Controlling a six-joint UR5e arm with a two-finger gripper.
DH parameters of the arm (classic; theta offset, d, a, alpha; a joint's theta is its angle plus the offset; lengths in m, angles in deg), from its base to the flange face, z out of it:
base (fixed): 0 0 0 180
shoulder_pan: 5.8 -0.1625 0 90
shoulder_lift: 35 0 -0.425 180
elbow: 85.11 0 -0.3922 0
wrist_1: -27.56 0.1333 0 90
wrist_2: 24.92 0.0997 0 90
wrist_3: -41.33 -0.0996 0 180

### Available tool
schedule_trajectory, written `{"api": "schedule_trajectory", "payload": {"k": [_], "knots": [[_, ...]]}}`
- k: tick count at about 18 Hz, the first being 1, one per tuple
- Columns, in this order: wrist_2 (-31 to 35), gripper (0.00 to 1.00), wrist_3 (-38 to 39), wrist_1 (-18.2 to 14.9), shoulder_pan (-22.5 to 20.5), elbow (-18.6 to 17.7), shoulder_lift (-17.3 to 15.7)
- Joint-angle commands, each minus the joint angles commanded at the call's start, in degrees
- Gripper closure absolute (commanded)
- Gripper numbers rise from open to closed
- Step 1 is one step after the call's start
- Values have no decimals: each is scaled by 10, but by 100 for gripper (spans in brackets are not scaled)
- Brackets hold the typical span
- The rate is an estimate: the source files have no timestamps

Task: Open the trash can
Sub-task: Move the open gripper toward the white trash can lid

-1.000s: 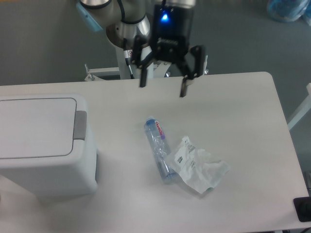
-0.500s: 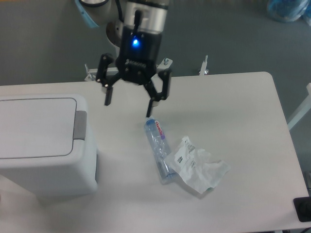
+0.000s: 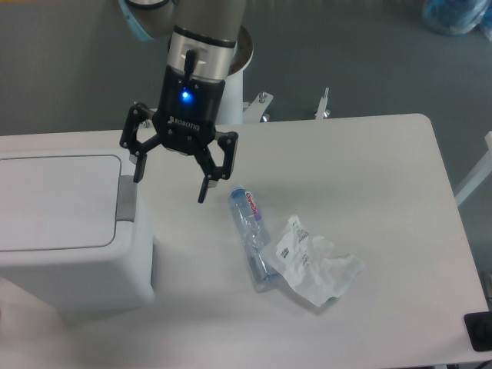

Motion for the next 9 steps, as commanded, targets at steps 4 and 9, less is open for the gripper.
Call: {"api": "schedule_trajectory", "payload": {"k": [4,9], "knots": [[1,0,0,10,4,-8,1],[1,0,0,12,5,-17,3]]}}
